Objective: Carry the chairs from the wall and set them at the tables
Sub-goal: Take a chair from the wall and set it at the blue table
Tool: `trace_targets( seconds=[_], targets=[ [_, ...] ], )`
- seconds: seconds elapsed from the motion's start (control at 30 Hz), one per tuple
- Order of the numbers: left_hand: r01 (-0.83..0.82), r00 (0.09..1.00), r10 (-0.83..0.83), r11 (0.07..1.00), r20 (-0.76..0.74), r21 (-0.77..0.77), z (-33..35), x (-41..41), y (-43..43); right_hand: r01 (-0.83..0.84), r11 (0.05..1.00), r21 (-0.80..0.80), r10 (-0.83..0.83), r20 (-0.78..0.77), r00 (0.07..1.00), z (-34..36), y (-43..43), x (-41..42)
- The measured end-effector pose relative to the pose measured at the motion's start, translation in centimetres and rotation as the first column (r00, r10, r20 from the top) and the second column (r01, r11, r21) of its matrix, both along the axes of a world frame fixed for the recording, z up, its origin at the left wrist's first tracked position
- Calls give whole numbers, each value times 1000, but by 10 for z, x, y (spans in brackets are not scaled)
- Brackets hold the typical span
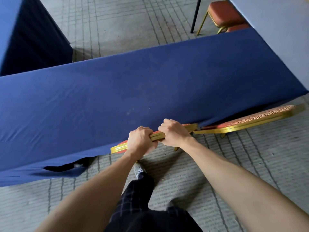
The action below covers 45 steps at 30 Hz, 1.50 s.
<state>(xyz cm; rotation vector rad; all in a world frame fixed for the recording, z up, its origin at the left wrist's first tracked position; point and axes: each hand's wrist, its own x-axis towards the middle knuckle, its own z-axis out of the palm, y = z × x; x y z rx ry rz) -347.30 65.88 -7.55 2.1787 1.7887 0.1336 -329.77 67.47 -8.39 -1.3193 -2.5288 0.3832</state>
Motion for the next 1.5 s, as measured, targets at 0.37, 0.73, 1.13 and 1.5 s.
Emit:
trace_targets(
  seconds=[0.37, 0.73, 1.13, 1.5],
  targets=[
    [1, 1000, -1, 997, 7, 78, 4, 20, 1, 37, 997, 69, -35, -35, 999, -1, 5, 19],
    [36, 999, -36, 999, 8, 23, 2, 43, 6, 53, 998, -28, -53, 10, 999, -5, 10, 43],
    [73, 997, -72, 997, -39, 28, -4, 33, 7, 132, 990, -44, -127, 98, 987, -5, 4, 31],
    [103, 994, -102, 994, -30, 45, -6, 31, 4, 198, 980, 13, -196, 210, 958, -10, 0, 24]
  ],
)
